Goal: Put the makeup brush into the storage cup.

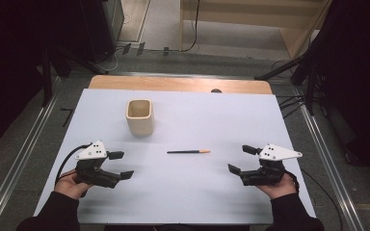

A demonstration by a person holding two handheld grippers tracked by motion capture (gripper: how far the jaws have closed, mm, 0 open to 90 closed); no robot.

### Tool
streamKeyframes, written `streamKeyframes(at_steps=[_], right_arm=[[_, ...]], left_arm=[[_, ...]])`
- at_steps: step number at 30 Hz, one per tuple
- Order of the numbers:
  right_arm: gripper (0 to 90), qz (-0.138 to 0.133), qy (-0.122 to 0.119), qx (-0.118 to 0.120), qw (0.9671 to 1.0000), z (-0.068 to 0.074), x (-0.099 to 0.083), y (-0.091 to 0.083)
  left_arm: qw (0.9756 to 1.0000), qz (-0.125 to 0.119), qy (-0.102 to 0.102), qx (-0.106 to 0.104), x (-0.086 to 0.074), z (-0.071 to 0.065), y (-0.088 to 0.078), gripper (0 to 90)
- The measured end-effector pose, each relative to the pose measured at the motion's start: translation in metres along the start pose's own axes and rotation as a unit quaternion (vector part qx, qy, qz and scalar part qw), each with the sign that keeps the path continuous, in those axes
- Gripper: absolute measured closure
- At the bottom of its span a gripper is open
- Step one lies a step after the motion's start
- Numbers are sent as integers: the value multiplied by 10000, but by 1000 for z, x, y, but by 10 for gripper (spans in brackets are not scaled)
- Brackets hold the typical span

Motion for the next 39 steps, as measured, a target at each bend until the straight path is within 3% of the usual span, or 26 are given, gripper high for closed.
streamKeyframes(at_steps=[13, 34, 36, 39], right_arm=[[136, 87, -4, -66, 9999, -1, -2, 1], [135, 434, -60, -60, 9990, -1, -5, 6], [135, 455, -64, -45, 9989, 0, -5, 6], [135, 513, -54, -60, 9987, -1, -6, 7]], left_arm=[[10000, 36, 15, 10, 0, -1, 1, 217], [9989, 430, -36, 200, -3, 1, 5, 219], [9988, 438, -109, 213, -4, 1, 5, 225], [9986, 495, -43, 198, -5, 2, 3, 228]])
Point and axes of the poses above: each handheld gripper's, and its own axes: y roughly forward along the jaws, x roughly out of its top, z roughly to its left, the point moved 2 cm from there along y, roughly forward along the jaws, and after that the axes turned 3 degrees about -y, right-handed, at the moved point
